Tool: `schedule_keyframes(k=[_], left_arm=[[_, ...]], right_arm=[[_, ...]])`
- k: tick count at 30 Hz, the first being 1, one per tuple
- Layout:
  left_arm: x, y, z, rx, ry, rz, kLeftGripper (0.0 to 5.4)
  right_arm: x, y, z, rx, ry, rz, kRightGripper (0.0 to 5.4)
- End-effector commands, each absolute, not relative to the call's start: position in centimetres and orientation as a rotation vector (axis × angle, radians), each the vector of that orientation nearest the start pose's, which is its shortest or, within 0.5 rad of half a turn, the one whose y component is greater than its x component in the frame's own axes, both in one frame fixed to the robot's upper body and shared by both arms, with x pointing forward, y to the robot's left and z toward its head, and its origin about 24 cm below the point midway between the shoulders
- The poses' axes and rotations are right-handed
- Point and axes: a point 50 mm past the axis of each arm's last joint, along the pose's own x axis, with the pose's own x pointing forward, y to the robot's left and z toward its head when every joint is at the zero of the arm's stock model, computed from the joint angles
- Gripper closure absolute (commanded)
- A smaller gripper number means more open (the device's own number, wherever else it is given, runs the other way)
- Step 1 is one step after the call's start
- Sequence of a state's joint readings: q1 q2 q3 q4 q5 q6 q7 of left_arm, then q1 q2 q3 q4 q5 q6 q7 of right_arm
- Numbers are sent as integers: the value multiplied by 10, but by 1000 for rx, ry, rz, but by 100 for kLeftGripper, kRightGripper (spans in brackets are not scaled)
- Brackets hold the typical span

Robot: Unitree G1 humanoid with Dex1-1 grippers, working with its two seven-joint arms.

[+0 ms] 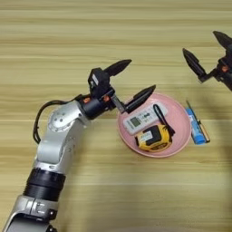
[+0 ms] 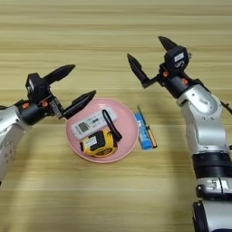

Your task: Move the objects on the table

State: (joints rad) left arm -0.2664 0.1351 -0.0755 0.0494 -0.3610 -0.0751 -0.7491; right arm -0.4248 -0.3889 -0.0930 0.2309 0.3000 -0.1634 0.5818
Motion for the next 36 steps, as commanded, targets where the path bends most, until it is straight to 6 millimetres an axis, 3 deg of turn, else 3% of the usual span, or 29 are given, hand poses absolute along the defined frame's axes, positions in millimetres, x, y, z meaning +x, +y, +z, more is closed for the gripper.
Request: schedule_keyframes(k=[1, 8, 13, 20, 27, 36], left_arm=[[294, 120, 112, -107, -367, -717, 2], [309, 144, 99, 18, -399, -390, 2], [309, 156, 89, 105, -422, -266, 2], [313, 174, 69, 21, -361, -118, 2], [314, 182, 59, 41, -348, -59, 2], [314, 180, 49, 62, -332, -51, 2]], right_arm=[[316, -204, 145, -161, -363, 507, 0], [309, -208, 138, -150, -351, 490, 0], [306, -210, 134, -152, -344, 485, 0], [305, -208, 126, -146, -307, 500, 0], [304, -212, 116, -127, -227, 499, 0], [276, -227, 95, -66, -148, 558, 0]])
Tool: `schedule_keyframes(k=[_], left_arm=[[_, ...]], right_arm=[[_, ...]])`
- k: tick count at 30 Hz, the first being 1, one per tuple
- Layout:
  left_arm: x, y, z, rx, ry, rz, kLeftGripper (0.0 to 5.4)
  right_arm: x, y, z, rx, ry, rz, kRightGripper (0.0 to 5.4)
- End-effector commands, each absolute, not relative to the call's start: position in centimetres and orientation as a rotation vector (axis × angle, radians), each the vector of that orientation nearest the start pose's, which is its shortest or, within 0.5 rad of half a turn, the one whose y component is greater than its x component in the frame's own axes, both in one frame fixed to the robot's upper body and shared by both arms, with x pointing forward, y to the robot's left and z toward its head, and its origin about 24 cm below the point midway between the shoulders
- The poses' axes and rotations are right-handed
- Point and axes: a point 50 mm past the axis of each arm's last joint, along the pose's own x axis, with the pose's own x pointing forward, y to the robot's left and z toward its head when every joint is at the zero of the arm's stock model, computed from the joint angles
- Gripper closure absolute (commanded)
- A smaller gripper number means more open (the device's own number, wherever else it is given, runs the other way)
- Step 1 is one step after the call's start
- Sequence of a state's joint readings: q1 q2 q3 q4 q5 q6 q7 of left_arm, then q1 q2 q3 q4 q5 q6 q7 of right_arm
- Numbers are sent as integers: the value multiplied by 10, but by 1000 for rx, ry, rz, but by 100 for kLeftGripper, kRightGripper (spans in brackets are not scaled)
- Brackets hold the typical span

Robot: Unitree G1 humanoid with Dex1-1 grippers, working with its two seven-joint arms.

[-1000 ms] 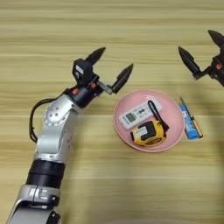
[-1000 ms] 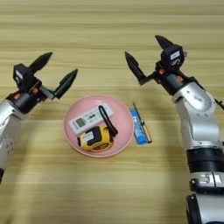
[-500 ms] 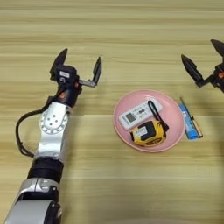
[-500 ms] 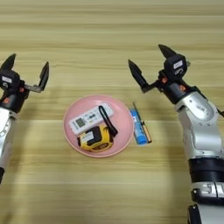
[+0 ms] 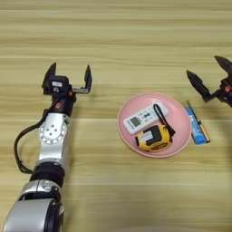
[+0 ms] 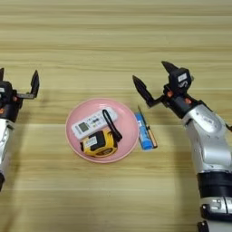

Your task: Move the objects on the table

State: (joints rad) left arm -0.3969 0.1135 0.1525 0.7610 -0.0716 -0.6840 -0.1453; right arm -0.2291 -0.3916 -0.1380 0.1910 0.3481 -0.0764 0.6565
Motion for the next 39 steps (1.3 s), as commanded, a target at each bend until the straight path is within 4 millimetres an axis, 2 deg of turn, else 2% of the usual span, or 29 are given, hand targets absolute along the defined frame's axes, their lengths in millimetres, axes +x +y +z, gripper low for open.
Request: schedule_keyframes(k=[1, 12, 17, 23, 30, 39], left_arm=[[314, 180, 49, 63, -331, -52, 2], [313, 180, 49, 55, -336, -76, 2], [314, 182, 50, 59, -338, -80, 2], [315, 184, 51, 61, -340, -78, 2], [316, 183, 51, 59, -340, -80, 2], [316, 181, 50, 57, -336, -82, 2]], right_arm=[[272, -228, 93, -62, -141, 571, 0], [228, -240, 75, -96, -12, 685, 0], [215, -246, 66, -121, 57, 685, 0], [210, -246, 53, -125, 123, 653, 0], [208, -239, 37, -131, 200, 637, 0], [209, -230, 25, -131, 251, 648, 0]])
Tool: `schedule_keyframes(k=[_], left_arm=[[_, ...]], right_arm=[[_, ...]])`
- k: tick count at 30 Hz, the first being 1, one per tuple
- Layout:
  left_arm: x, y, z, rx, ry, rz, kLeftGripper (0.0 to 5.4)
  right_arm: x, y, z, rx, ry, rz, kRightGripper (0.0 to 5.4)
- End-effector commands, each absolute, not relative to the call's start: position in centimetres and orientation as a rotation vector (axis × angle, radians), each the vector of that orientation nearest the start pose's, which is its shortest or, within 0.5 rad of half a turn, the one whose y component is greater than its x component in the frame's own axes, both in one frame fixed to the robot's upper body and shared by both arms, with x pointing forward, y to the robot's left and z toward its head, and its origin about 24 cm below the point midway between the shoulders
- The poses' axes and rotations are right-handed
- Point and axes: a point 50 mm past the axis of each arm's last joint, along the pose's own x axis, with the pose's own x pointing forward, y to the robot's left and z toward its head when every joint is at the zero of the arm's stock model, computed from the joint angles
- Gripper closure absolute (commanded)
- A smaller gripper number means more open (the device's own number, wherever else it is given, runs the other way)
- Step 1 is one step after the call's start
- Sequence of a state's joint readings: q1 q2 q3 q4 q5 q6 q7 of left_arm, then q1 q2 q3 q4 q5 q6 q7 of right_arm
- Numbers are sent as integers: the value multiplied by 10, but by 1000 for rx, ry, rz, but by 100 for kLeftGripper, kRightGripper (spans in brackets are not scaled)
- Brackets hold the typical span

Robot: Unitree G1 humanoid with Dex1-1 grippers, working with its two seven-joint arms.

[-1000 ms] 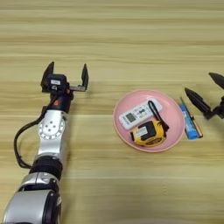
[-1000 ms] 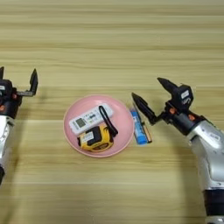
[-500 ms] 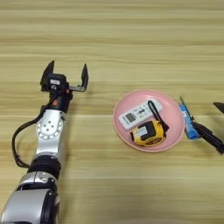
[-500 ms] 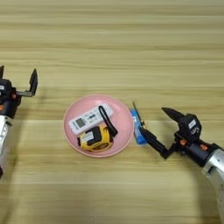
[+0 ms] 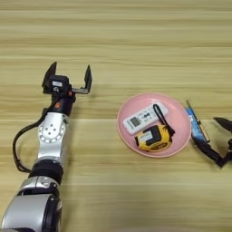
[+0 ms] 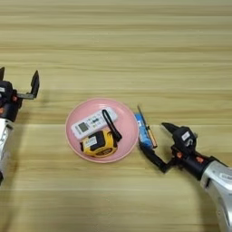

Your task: Move the objects on the table

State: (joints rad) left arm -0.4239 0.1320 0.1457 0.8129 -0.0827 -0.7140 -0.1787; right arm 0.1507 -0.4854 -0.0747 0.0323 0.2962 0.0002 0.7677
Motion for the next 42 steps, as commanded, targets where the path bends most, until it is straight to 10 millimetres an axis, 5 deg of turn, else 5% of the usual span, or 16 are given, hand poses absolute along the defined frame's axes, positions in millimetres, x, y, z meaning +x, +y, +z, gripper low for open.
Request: schedule_keyframes(k=[1, 12, 42], left_arm=[[316, 181, 50, 57, -336, -82, 2], [317, 181, 50, 53, -334, -85, 0], [319, 179, 51, 53, -337, -90, 0]], right_arm=[[209, -229, 24, -138, 260, 644, 0], [217, -229, 13, -182, 327, 561, 35], [228, -223, 17, -279, 306, 546, 380]])
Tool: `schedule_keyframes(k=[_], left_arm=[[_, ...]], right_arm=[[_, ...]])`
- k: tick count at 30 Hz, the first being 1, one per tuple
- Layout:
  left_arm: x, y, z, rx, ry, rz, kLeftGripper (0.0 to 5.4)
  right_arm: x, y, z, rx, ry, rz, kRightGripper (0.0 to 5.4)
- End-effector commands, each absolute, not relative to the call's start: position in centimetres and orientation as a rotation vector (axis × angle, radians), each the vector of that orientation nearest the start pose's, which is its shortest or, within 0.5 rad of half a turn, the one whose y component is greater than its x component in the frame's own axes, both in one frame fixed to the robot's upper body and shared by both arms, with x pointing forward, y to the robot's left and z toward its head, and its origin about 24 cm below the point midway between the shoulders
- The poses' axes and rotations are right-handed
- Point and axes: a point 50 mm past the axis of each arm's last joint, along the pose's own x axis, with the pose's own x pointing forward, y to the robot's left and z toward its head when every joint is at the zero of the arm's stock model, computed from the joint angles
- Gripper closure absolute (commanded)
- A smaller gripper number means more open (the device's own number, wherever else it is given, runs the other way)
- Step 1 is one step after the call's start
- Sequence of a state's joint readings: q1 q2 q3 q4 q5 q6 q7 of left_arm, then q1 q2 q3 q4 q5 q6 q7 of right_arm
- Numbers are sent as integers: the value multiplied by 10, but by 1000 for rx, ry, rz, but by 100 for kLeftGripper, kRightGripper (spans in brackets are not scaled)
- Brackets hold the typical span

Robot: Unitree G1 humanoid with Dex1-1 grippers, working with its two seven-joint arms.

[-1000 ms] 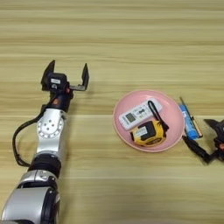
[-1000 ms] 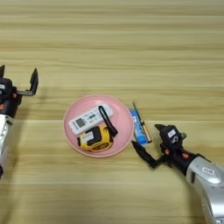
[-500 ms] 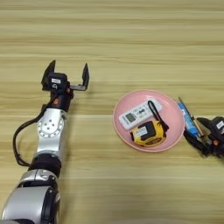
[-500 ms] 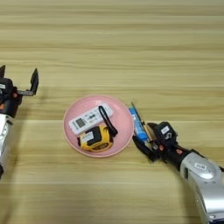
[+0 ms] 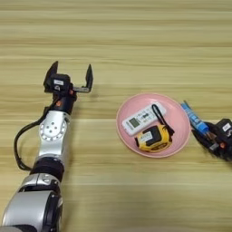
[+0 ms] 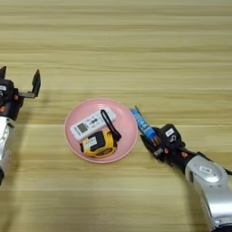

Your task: Move the objects on the table

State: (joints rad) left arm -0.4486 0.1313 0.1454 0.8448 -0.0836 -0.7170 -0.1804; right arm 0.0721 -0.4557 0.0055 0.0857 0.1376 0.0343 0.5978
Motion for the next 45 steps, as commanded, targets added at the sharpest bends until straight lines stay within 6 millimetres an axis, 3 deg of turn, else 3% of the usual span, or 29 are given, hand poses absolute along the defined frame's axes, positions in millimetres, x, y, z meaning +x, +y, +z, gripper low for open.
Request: schedule_keyframes(k=[1, 7, 18, 24, 45], left_arm=[[319, 179, 51, 52, -337, -91, 0], [319, 179, 51, 50, -336, -90, 0], [319, 179, 50, 50, -335, -91, 0], [320, 179, 50, 50, -334, -93, 0], [321, 177, 51, 47, -334, -97, 0]], right_arm=[[229, -224, 18, -280, 303, 540, 396], [233, -229, 21, -289, 285, 505, 457], [240, -238, 28, -302, 248, 452, 458], [244, -240, 45, -304, 136, 451, 458], [237, -224, 72, -276, -59, 588, 458]])
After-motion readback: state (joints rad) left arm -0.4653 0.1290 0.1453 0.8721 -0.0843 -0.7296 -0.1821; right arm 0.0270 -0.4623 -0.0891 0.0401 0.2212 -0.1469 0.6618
